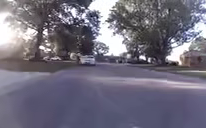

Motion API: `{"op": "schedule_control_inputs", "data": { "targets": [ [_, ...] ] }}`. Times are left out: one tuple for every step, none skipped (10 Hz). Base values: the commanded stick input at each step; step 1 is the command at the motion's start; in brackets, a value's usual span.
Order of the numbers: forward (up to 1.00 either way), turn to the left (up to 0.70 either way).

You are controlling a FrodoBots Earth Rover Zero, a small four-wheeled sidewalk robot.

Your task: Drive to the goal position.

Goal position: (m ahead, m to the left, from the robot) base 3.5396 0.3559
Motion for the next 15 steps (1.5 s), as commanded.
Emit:
{"op": "schedule_control_inputs", "data": {
  "targets": [
    [1.0, 0.02],
    [1.0, 0.02],
    [1.0, 0.02],
    [1.0, -0.06],
    [1.0, -0.17],
    [1.0, -0.27],
    [1.0, -0.38],
    [1.0, -0.24],
    [1.0, -0.04],
    [1.0, 0.0],
    [1.0, 0.0],
    [1.0, 0.0],
    [1.0, 0.0],
    [1.0, 0.0],
    [1.0, 0.0]
  ]
}}
